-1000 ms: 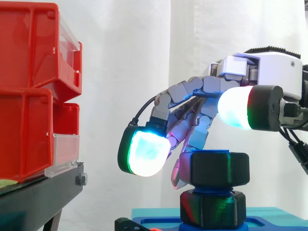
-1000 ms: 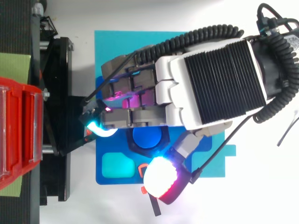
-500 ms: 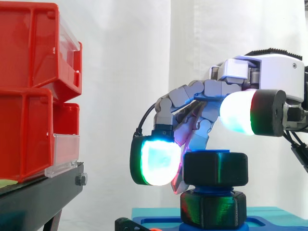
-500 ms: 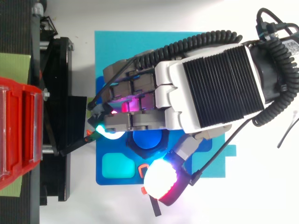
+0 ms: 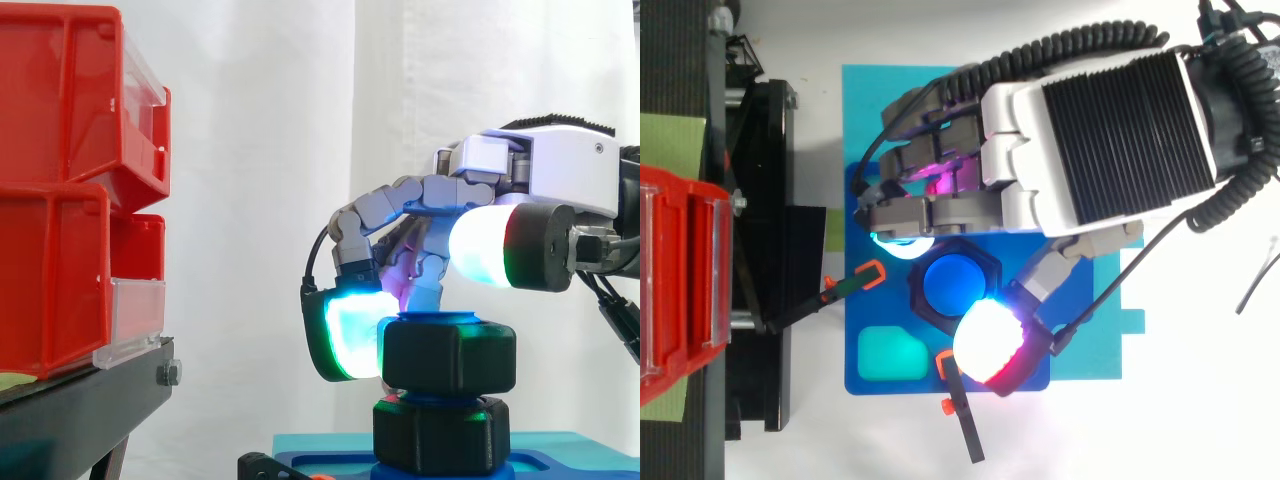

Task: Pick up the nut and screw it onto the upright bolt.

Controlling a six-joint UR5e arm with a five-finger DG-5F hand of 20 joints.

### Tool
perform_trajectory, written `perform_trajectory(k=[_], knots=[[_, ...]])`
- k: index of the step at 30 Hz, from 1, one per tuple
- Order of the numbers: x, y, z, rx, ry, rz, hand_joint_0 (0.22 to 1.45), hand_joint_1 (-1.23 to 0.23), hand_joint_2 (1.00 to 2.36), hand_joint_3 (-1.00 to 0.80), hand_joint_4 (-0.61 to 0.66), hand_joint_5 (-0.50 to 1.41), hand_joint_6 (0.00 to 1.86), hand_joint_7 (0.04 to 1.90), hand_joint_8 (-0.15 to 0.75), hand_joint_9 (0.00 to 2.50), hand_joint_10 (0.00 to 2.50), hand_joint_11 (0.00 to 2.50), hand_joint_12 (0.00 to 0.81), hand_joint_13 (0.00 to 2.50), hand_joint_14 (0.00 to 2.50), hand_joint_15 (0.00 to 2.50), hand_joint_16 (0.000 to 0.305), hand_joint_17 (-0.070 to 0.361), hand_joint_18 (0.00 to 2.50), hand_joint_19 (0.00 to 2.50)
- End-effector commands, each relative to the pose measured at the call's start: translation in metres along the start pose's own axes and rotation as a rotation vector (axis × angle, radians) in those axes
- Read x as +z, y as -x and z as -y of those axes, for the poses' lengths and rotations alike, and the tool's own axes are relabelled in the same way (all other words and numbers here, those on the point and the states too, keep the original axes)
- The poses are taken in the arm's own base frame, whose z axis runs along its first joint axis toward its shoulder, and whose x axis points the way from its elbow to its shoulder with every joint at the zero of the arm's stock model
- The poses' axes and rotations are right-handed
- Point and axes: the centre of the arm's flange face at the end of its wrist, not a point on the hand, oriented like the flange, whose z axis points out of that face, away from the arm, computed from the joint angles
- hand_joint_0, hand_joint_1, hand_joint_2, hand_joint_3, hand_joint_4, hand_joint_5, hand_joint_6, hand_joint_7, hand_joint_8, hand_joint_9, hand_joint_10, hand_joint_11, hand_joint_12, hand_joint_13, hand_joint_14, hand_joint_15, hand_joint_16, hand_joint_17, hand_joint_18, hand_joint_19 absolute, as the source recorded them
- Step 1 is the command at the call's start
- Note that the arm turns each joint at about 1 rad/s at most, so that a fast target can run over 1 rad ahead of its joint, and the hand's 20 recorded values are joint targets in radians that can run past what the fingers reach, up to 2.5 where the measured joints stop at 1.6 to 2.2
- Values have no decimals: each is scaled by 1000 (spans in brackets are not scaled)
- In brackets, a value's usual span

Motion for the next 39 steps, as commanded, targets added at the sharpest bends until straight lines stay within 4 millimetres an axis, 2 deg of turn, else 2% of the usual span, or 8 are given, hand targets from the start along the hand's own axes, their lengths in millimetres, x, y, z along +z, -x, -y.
perform_trajectory(k=[1, 4, 12, 15, 16, 18, 26, 39], knots=[[-4, 1, 5, -2, 5, 0, 538, -221, 1000, -500, 71, 40, 686, 1078, 234, 1444, 3, 75, 116, 1152, 1, 40, 14, 31, 934, 368], [-8, 2, 11, -4, 9, 1, 541, -228, 1000, -500, 59, 45, 716, 1017, 210, 1626, 7, 175, 95, 1274, 2, 53, 5, 12, 1001, 334], [-13, 6, 23, -16, 11, 20, 539, -225, 1000, -500, 58, 47, 725, 997, 204, 1728, 10, 262, 87, 1341, 3, 67, 2, 4, 1035, 323], [-15, 5, 25, -17, 22, 24, 533, -205, 1000, -500, 92, 48, 657, 1120, 222, 1661, 9, 239, 107, 1267, 2, 54, 4, 9, 949, 288], [-15, 7, 26, -19, 25, 27, 530, -198, 1000, -500, 120, 54, 575, 1283, 229, 1620, 9, 236, 112, 1244, 1, 60, 6, 13, 924, 283], [-17, 8, 28, -16, 30, 26, 525, -189, 1000, -500, 167, 48, 501, 1372, 239, 1558, 9, 218, 122, 1189, 2, 42, 8, 17, 877, 268], [-7, 25, 28, -27, 40, 58, 513, -168, 1000, -500, 233, -35, 504, 910, 222, 1366, 5, 114, 139, 1007, 0, 4, 14, 31, 753, 260], [13, 20, 1, -15, 28, 60, 506, -159, 1000, -500, 193, -58, 503, 745, 197, 1273, 0, 20, 138, 912, 0, 0, 18, 40, 684, 273]])
